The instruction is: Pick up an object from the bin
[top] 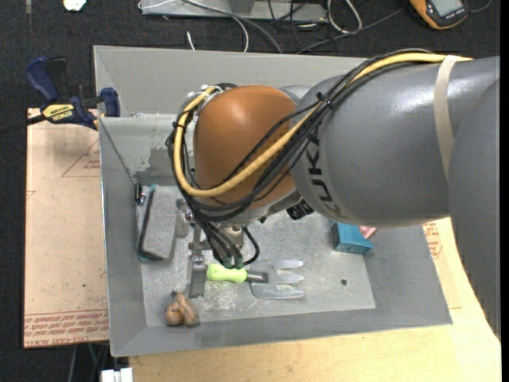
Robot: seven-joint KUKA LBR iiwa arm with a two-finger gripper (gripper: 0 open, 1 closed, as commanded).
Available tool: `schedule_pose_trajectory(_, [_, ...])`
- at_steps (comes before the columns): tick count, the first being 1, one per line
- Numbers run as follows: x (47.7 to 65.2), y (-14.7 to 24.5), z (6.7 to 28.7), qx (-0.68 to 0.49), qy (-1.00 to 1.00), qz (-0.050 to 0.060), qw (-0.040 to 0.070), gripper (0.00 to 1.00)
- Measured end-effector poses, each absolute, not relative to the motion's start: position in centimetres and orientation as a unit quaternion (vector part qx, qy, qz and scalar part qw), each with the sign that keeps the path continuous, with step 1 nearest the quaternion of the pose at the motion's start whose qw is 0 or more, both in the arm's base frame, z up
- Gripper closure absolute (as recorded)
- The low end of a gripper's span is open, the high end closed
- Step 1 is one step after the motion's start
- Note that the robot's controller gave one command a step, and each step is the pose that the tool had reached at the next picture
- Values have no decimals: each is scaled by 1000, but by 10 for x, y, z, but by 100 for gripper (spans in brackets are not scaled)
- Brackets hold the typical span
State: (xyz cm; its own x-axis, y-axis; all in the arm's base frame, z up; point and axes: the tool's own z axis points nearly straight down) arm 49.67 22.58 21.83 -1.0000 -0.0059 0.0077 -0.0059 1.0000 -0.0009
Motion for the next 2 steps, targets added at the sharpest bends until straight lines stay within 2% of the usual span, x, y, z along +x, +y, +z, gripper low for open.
schedule_pose_trajectory(1, [499,224,223,0,-1000,-1,0,0])
schedule_pose_trajectory(2, [494,196,163,-27,-1000,-2,-1,0])
